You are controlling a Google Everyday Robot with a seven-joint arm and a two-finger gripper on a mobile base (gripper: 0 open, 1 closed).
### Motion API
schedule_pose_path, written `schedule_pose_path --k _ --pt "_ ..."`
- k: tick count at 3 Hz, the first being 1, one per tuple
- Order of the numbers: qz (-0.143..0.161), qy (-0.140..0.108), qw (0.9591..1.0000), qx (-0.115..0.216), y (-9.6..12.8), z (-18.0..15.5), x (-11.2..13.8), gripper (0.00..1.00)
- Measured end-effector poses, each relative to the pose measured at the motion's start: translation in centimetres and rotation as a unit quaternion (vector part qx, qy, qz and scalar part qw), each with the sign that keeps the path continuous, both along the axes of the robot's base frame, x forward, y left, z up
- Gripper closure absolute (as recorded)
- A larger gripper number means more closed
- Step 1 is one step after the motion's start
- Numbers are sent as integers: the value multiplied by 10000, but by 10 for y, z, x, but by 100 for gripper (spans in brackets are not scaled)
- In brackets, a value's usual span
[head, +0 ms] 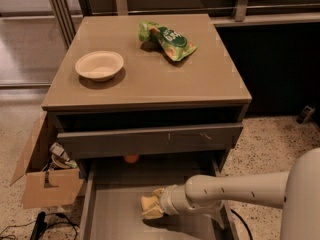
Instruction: Place sponge into middle drawer
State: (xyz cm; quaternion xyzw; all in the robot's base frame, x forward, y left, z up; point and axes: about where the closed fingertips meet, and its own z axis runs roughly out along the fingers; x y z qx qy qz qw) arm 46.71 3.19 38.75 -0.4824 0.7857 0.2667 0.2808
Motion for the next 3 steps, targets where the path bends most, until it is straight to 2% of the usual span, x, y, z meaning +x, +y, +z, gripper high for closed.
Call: schedule_pose_path --k 1,2,3 --pt "0 0 10000 0 0 0 0 12" --pt "1 0 10000 0 0 0 0 0" --pt "1 0 10000 0 0 0 0 0"
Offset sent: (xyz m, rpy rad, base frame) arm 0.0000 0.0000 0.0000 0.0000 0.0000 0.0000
